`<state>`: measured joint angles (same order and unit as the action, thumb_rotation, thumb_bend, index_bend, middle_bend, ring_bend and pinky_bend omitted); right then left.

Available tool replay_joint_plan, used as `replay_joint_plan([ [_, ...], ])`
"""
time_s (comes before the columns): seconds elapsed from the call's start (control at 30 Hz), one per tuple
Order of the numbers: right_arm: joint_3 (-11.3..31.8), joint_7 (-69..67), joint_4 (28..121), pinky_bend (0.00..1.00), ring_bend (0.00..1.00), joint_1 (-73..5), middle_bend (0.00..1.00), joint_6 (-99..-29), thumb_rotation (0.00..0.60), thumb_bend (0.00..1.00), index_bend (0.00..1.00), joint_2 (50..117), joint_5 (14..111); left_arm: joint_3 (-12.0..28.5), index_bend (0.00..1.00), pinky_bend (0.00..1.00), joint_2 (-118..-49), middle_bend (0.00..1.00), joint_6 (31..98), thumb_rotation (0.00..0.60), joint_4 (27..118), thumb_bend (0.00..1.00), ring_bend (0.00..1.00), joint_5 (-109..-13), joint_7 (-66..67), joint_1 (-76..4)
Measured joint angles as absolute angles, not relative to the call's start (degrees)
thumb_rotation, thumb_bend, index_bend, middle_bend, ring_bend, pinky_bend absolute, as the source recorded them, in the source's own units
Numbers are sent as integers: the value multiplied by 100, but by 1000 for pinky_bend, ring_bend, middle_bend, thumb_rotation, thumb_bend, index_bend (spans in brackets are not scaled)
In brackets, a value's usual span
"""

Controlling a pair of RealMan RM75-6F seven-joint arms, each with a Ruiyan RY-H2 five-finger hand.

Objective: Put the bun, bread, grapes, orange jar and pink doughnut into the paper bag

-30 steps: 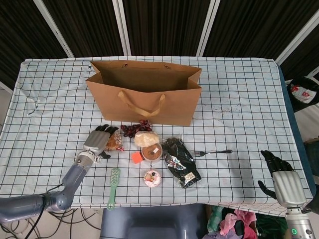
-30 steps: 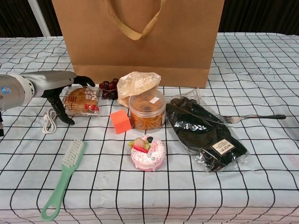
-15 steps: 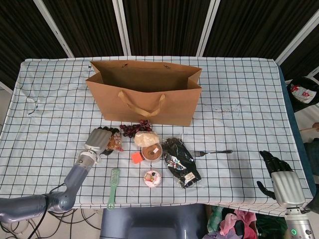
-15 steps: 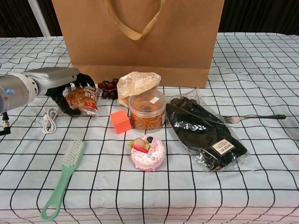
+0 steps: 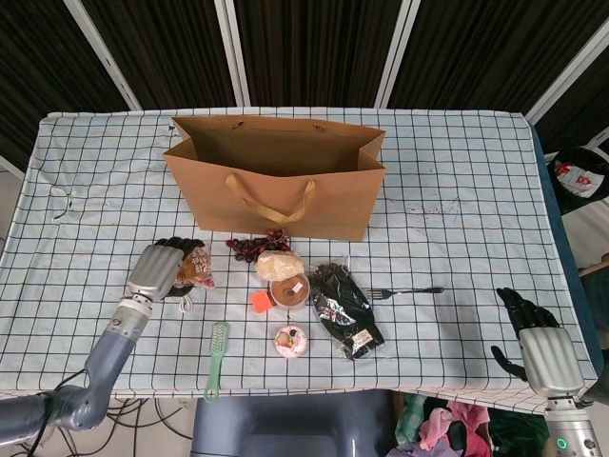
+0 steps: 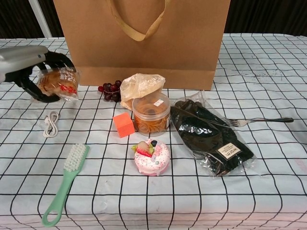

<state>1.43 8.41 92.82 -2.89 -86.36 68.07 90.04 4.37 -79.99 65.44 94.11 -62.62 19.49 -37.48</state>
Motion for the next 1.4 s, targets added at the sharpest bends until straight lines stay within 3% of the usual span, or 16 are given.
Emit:
replay_joint_plan([
  [0.27, 164, 866, 9284, 249, 188, -290, 110, -8628, 600, 208, 75, 6822, 8954, 416, 291, 297, -7040, 326, 7645, 600, 10606, 276, 237, -7960, 1381, -3350],
  [0.43, 174, 868, 9263, 249, 188, -294, 110, -8607, 600, 208, 76, 6838, 8915, 981, 296, 297, -6764, 329, 7827, 600, 11053, 276, 237, -8188, 1470, -3533],
  [0.67, 179, 876, 9197, 249, 188, -324, 110, -8505, 600, 208, 75, 6877, 8830, 2184, 304, 297, -6921, 329, 7364, 600, 10941, 276, 237, -7461, 1653, -4453],
  [0.93, 200, 864, 9136, 250, 188, -329, 110, -8470, 600, 208, 76, 6890, 8746, 2966, 302, 297, -7541, 325, 6715, 600, 9666, 276, 234, -6177, 1841, -5493],
  [1.07, 211, 859, 9120, 249, 188, -317, 109, -8490, 600, 208, 75, 6886, 8721, 3130, 289, 295, -7788, 293, 6404, 600, 9161, 264, 198, -5546, 1951, -5844],
  [1.13, 217, 851, 9114, 249, 188, -313, 109, -8492, 600, 208, 75, 6881, 8701, 3157, 267, 282, -7881, 258, 6254, 600, 8956, 210, 158, -5270, 2021, -5972],
  [1.27, 236, 846, 9107, 249, 188, -302, 110, -8530, 600, 208, 75, 6872, 8688, 3136, 125, 125, -7931, 96, 5952, 600, 8798, 38, 18, -4878, 2126, -6120],
  [1.33, 247, 839, 9108, 249, 188, -291, 110, -8563, 600, 208, 75, 6870, 8686, 3089, 76, 31, -7919, 32, 5846, 600, 8759, 3, 0, -4759, 2187, -6174],
  [1.4, 258, 835, 9106, 249, 188, -281, 110, -8590, 600, 208, 76, 6871, 8681, 3059, 62, 0, -7893, 8, 5831, 600, 8769, 0, 0, -4672, 2270, -6192],
])
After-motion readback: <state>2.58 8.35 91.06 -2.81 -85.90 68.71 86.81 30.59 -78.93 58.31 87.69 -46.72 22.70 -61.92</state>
